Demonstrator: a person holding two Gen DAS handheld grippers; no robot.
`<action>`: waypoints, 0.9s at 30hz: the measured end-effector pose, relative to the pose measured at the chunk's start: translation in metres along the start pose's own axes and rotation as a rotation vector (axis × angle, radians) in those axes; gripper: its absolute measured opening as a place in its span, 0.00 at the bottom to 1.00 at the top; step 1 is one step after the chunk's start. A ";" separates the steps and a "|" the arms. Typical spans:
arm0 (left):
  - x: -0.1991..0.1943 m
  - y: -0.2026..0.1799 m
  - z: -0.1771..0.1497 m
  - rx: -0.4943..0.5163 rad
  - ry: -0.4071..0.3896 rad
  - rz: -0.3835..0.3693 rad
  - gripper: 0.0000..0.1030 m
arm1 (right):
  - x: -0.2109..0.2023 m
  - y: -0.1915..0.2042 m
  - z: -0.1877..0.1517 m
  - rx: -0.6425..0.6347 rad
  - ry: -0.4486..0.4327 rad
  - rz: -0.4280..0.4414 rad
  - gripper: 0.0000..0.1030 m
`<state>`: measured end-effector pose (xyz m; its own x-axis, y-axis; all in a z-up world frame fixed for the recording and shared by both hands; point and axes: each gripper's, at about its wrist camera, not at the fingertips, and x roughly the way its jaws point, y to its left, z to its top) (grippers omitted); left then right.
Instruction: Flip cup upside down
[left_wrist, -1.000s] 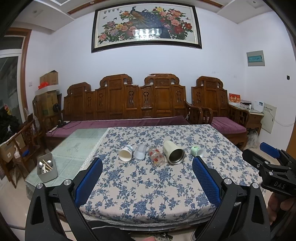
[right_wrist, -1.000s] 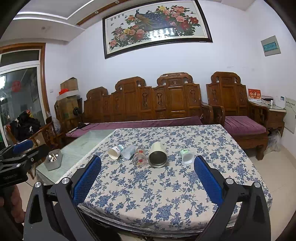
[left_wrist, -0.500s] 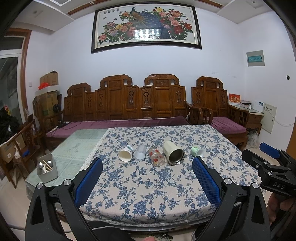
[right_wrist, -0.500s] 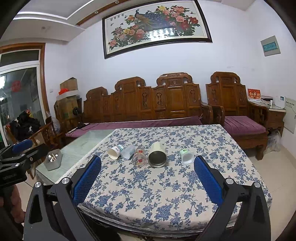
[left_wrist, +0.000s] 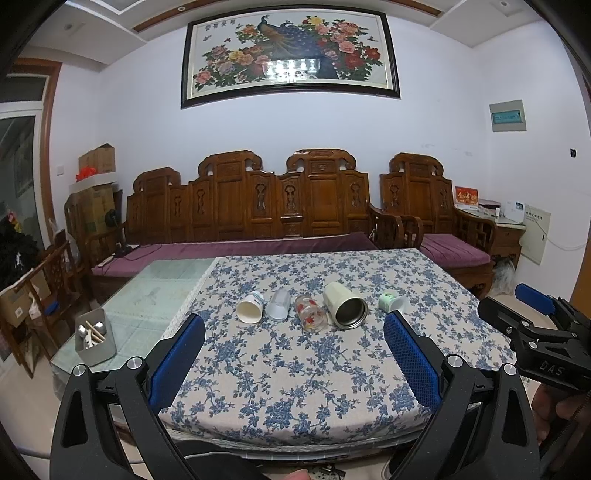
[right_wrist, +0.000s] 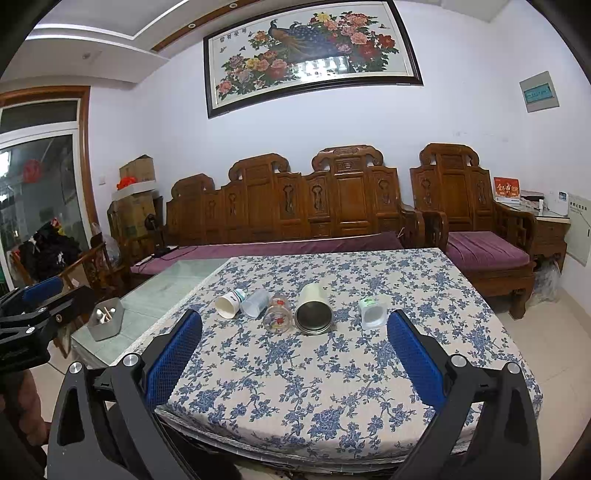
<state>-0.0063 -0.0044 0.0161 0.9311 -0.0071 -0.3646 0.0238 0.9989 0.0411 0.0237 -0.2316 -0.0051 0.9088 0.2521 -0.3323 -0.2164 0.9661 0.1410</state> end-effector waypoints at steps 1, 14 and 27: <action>0.000 0.000 0.000 0.001 0.002 0.001 0.91 | -0.001 -0.001 0.001 0.001 0.000 0.000 0.98; -0.001 -0.001 0.000 0.002 0.000 0.001 0.91 | 0.000 -0.001 0.001 0.000 -0.002 0.001 0.98; -0.002 -0.004 0.003 0.008 0.007 0.000 0.91 | -0.002 -0.001 0.003 0.002 0.001 -0.001 0.98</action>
<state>-0.0072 -0.0084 0.0190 0.9286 -0.0069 -0.3710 0.0268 0.9985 0.0485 0.0230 -0.2329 -0.0015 0.9088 0.2508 -0.3334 -0.2144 0.9663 0.1424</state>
